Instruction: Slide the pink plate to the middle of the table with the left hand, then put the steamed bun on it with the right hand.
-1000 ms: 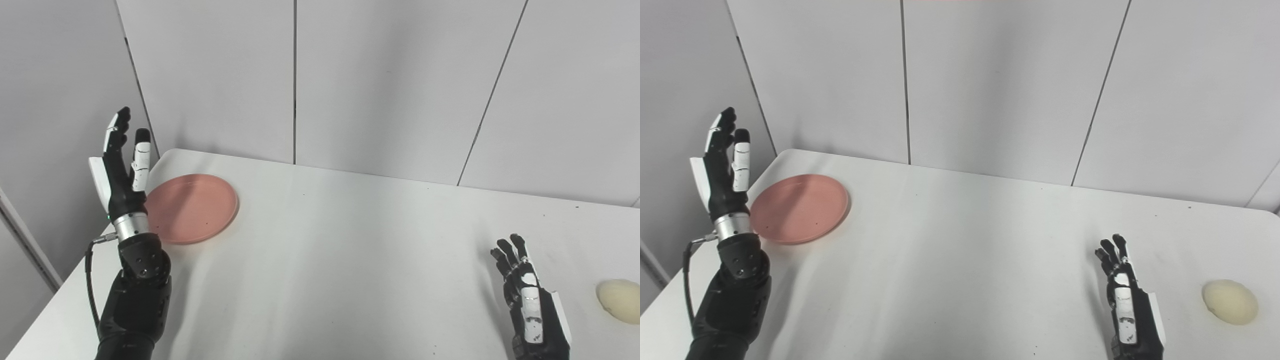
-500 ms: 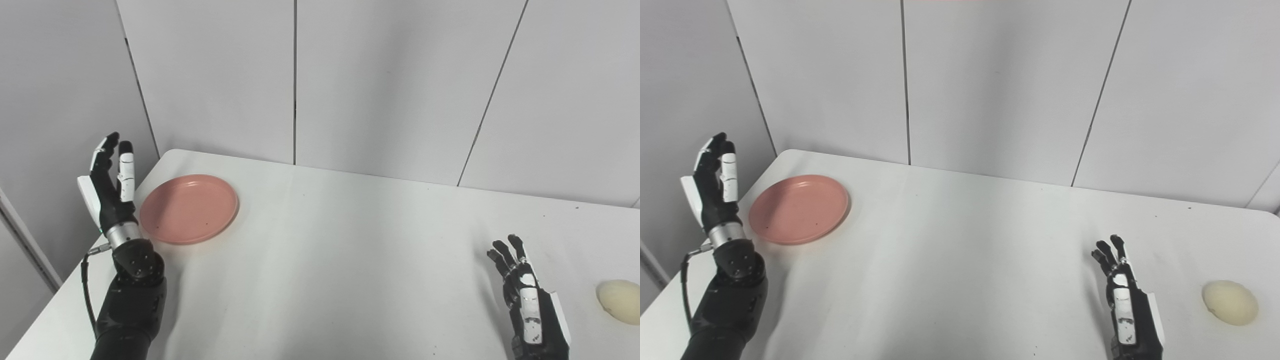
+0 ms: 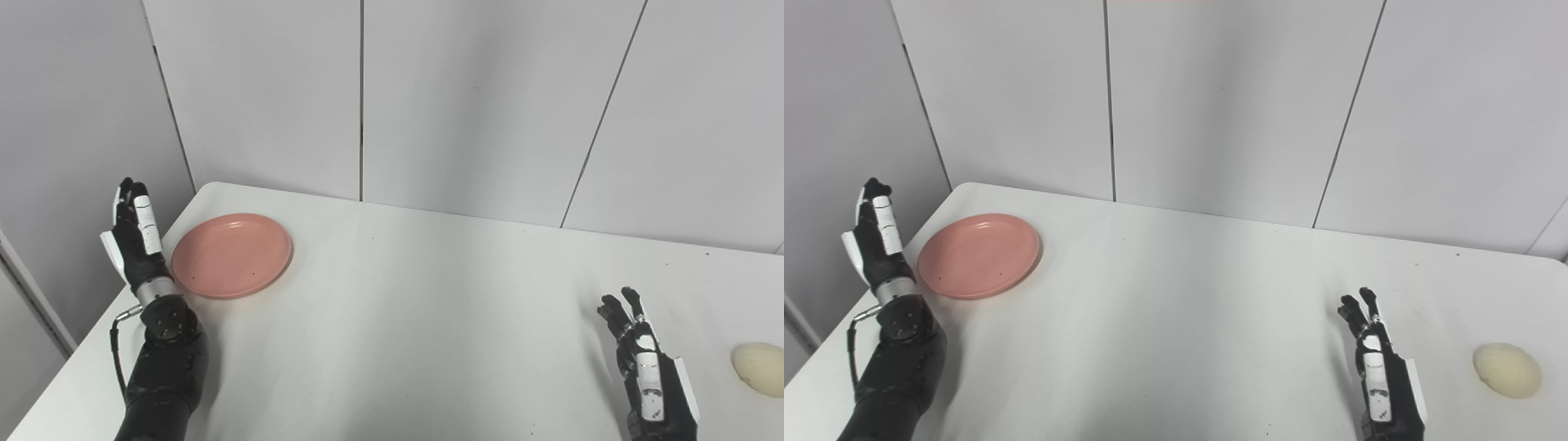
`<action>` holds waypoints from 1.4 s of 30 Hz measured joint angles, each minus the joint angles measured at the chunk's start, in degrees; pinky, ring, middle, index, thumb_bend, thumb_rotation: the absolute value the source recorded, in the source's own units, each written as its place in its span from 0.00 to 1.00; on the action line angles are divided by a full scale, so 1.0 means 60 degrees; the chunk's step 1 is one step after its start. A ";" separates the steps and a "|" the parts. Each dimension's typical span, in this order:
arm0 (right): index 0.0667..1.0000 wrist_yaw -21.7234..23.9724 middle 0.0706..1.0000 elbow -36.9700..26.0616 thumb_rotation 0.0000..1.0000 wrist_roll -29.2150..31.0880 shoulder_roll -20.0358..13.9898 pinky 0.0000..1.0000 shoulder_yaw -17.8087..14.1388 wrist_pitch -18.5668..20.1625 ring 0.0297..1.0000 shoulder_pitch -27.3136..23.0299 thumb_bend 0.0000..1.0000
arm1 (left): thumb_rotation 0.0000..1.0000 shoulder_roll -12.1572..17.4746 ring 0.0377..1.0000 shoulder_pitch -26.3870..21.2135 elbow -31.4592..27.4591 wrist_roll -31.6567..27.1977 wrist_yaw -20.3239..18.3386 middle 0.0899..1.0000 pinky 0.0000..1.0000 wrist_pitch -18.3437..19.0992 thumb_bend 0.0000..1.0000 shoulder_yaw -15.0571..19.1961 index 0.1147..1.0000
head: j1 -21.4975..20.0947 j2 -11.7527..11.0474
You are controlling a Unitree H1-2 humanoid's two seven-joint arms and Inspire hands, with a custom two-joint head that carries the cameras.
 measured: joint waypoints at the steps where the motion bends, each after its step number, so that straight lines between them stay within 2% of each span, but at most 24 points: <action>1: 0.97 -0.0001 0.90 0.0000 1.00 -0.0020 0.0001 1.00 0.0000 -0.0001 0.91 0.0000 0.71 | 1.00 -0.0002 0.95 0.0001 -0.0048 0.0000 -0.0020 0.89 0.98 0.0150 0.78 -0.0034 0.87 | -0.0015 0.0000; 5: 0.97 -0.0001 0.90 0.0003 1.00 -0.0143 0.0003 0.99 0.0006 -0.0041 0.90 0.0000 0.71 | 1.00 -0.0018 0.95 0.0042 -0.0395 0.0000 -0.0170 0.88 1.00 0.0736 0.81 -0.0144 0.86 | -0.0044 -0.0015; 9: 0.97 -0.0014 0.90 0.0018 1.00 -0.0185 0.0005 0.98 0.0006 -0.0190 0.90 0.0000 0.70 | 0.99 -0.0017 0.96 0.0047 -0.0475 -0.0110 -0.0380 0.88 1.00 0.0885 0.83 -0.0149 0.86 | -0.0059 0.0015; 15: 0.97 -0.0012 0.90 0.0018 1.00 -0.0217 0.0004 0.99 0.0006 -0.0199 0.90 0.0001 0.69 | 1.00 -0.0016 0.96 0.0093 -0.0671 -0.0283 -0.0493 0.90 0.99 0.1265 0.78 -0.0134 0.87 | -0.0073 0.0059; 21: 0.97 -0.0001 0.90 0.0016 1.00 -0.0220 0.0002 0.98 0.0007 -0.0199 0.90 0.0005 0.70 | 1.00 0.0026 0.93 0.0125 -0.0744 -0.0159 -0.0450 0.92 0.91 0.1848 0.70 -0.0302 0.88 | -0.0088 0.0103; 25: 0.96 -0.0036 0.90 0.0016 1.00 -0.0241 0.0007 0.98 0.0007 -0.0199 0.90 0.0004 0.71 | 1.00 0.0051 0.92 0.0122 -0.0703 -0.0220 -0.0453 0.93 0.92 0.1867 0.68 -0.0203 0.89 | -0.0088 0.0088; 28: 0.97 -0.0037 0.90 0.0017 1.00 -0.0243 0.0007 0.98 0.0007 -0.0199 0.90 0.0004 0.70 | 0.99 0.0056 0.95 0.0085 -0.0540 -0.0352 -0.0438 0.93 0.99 0.1862 0.72 -0.0009 0.88 | -0.0103 0.0073; 31: 0.97 -0.0037 0.90 0.0017 1.00 -0.0245 0.0007 0.99 0.0007 -0.0199 0.90 0.0004 0.70 | 0.97 0.0056 0.93 0.0084 -0.0298 -0.0396 -0.0279 0.91 0.94 0.1727 0.70 0.0073 0.86 | -0.0117 0.0059; 33: 0.97 -0.0038 0.90 0.0017 1.00 -0.0265 0.0007 0.98 0.0008 -0.0199 0.90 0.0004 0.70 | 0.98 0.0063 0.92 0.0072 -0.0134 -0.0391 -0.0143 0.91 0.93 0.1454 0.72 0.0094 0.86 | -0.0117 0.0059; 38: 0.97 -0.0039 0.89 0.0018 1.00 -0.0311 0.0009 0.97 0.0010 -0.0200 0.89 0.0003 0.71 | 0.98 0.0070 0.94 0.0058 -0.0090 -0.0392 0.0116 0.93 0.95 0.1495 0.72 0.0131 0.89 | -0.0103 0.0073; 42: 0.97 -0.0037 0.89 0.0027 1.00 -0.0309 0.0008 0.98 0.0007 -0.0201 0.89 0.0001 0.70 | 1.00 0.0045 0.94 0.0083 -0.0715 -0.0503 0.0120 0.92 0.96 0.2373 0.68 0.0183 0.88 | -0.0103 0.0073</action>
